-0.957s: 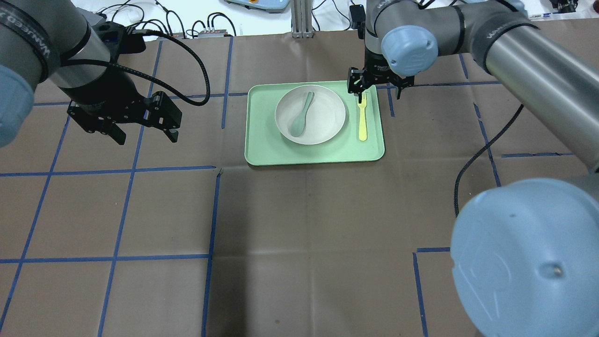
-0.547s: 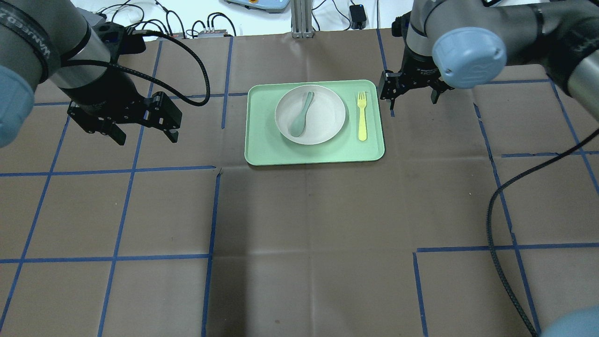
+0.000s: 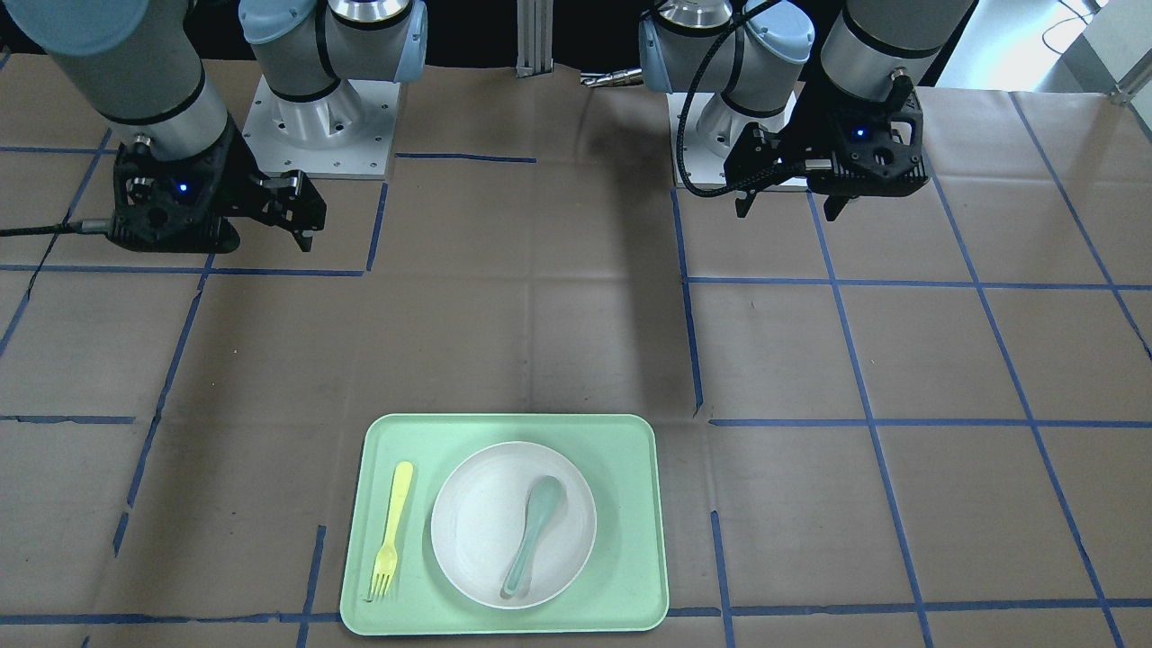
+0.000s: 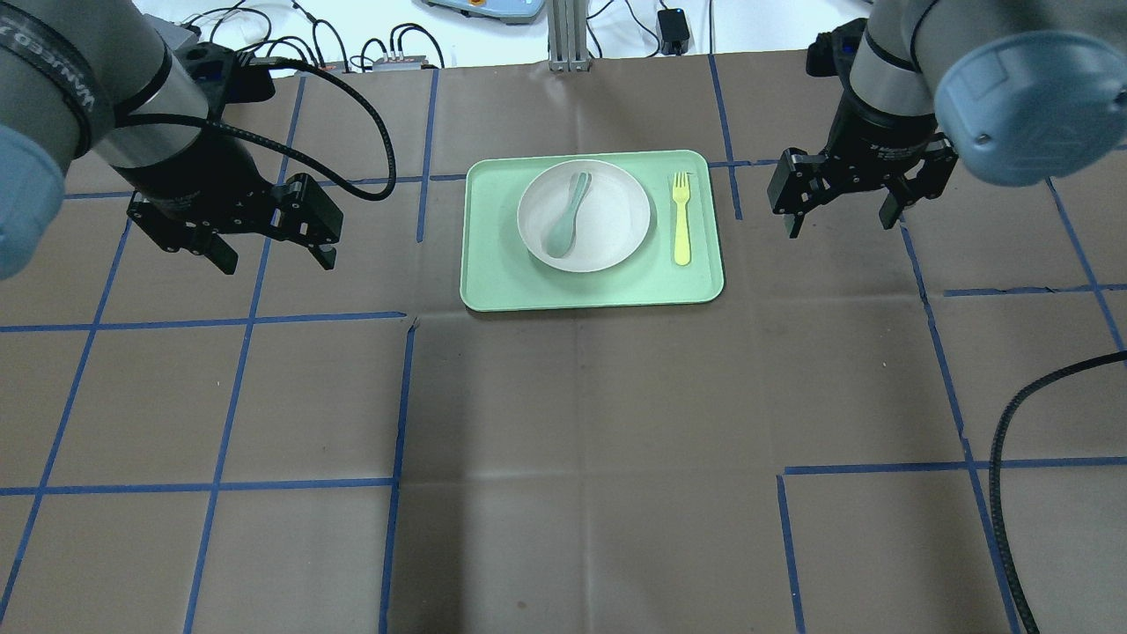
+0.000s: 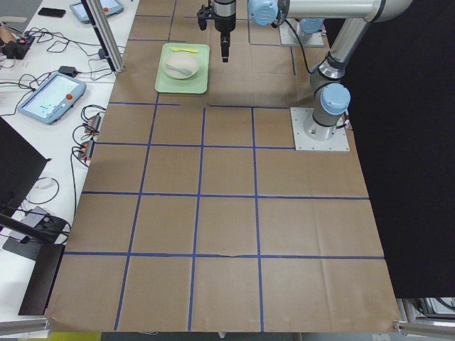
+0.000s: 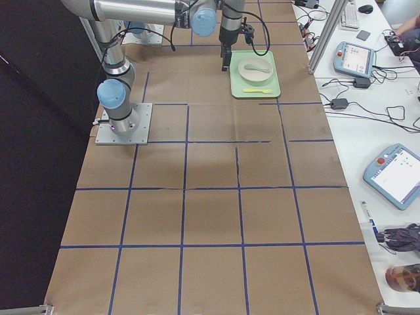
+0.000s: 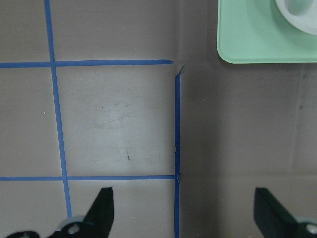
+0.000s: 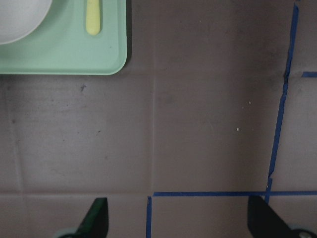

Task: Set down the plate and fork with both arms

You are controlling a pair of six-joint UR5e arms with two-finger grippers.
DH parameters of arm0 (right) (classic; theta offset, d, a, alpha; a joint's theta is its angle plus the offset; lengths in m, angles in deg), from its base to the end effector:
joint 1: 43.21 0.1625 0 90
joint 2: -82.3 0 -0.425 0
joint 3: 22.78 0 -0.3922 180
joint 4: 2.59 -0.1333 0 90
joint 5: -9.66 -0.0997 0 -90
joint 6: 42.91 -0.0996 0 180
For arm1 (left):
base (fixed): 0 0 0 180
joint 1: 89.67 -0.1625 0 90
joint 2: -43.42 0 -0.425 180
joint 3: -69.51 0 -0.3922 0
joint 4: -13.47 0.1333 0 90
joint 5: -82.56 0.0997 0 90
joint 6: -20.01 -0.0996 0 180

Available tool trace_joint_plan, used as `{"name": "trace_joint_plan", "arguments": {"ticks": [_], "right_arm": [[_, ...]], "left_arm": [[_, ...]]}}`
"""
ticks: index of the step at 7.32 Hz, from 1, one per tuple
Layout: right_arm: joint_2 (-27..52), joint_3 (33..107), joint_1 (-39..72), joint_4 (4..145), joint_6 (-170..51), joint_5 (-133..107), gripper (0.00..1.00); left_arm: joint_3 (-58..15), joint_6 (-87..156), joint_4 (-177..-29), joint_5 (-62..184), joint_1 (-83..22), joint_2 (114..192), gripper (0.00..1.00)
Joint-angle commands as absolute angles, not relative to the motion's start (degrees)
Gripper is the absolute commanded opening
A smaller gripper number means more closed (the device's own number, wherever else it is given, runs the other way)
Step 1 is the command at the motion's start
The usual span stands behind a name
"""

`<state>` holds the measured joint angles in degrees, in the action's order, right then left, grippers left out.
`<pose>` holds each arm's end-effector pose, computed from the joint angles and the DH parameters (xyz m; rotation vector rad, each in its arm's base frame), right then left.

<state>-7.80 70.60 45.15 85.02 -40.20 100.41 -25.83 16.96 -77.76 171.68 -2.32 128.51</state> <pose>0.1182 -0.4838 0.4561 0.0302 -3.1283 -0.1556 -0.1138 -0.4583 0.4806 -0.0106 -3.1245 -0.0440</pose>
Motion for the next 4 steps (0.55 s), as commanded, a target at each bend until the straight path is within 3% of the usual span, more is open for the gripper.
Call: {"name": "trace_joint_plan", "arguments": {"ticks": [1, 4], "right_arm": [[-10.3, 70.8, 45.4, 82.7, -40.8, 98.9, 1.00], [-10.3, 70.6, 45.5, 83.4, -41.2, 100.9, 1.00]], "left_arm": [[-25.8, 16.9, -77.8, 171.7, -2.3, 128.6, 1.00], [-25.7, 16.9, -77.8, 171.6, -2.3, 128.6, 1.00]]}}
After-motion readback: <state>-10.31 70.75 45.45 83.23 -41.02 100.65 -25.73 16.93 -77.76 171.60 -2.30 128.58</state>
